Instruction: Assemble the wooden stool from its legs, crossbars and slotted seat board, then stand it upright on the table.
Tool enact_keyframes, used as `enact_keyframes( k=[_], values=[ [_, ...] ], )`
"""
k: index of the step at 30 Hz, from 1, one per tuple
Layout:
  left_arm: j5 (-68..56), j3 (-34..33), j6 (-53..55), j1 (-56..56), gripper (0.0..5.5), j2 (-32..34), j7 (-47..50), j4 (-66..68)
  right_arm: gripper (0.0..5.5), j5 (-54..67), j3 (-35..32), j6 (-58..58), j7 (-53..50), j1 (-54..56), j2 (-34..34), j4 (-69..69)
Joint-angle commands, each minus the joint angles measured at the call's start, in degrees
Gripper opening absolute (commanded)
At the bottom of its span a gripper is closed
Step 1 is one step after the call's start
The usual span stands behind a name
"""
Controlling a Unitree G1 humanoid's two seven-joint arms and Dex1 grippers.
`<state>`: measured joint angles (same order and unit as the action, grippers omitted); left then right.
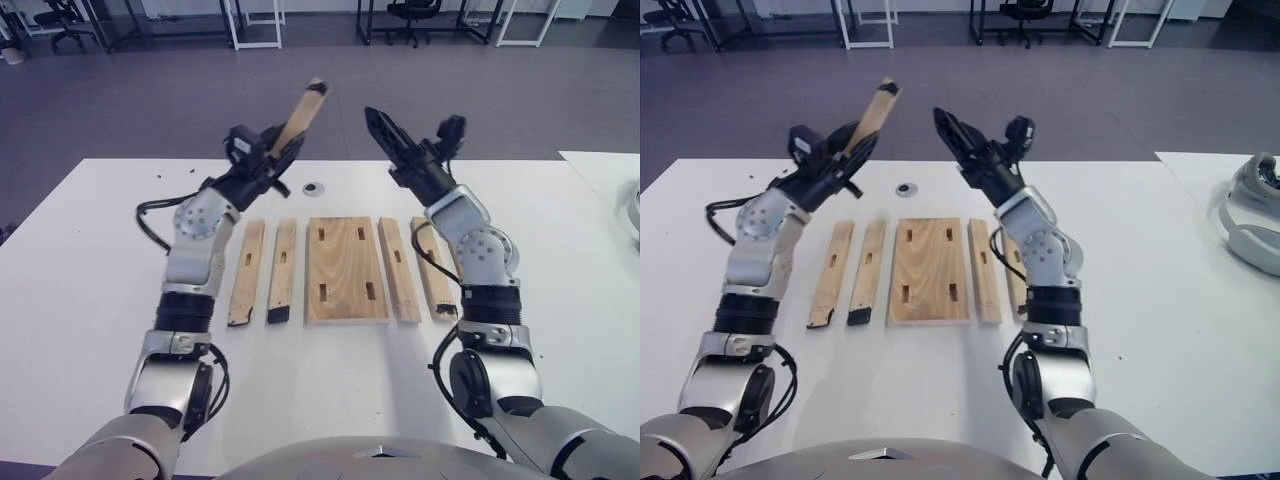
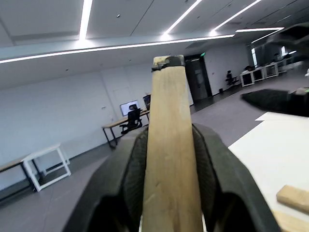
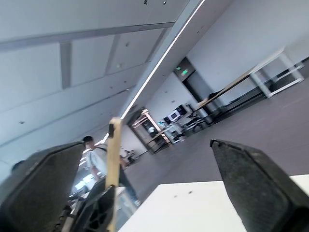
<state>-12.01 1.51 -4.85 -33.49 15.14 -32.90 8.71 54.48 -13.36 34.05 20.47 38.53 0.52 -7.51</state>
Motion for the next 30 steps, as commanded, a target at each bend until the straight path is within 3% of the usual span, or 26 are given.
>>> enact_keyframes(
  k=[1, 8, 24, 27, 30],
  values=[
    [3.0, 4.2, -1.6, -1.9, 1.28, -0.6, -1.9, -2.0, 4.86, 6.0, -2.0, 3.3, -4.7, 2.8, 3.8, 1.5],
    [5.5, 5.5, -2.1, -0.7, 1.28, 1.0, -2.7, -2.8, 3.60, 11.6, -3.8, 5.6, -9.4, 2.7, 4.3, 4.6],
    [6.7, 6.1, -3.8, 0.0, 1.28, 1.4, -2.4, -2.7, 0.54, 7.2, -2.4, 4.9, -10.7, 0.5, 3.0, 4.0],
    [6.6, 6.3, -3.0, 0.7, 1.28, 1.6, -2.8, -2.7, 0.47, 5.5, -2.4, 3.6, -11.1, -0.3, 2.5, 4.0],
    [6.2, 4.2, -0.2, 1.3, 2.00, 1.8, -0.4, -2.1, 0.40, 0.9, -5.6, -1.3, -13.5, -6.8, 0.6, 6.1]
  ],
)
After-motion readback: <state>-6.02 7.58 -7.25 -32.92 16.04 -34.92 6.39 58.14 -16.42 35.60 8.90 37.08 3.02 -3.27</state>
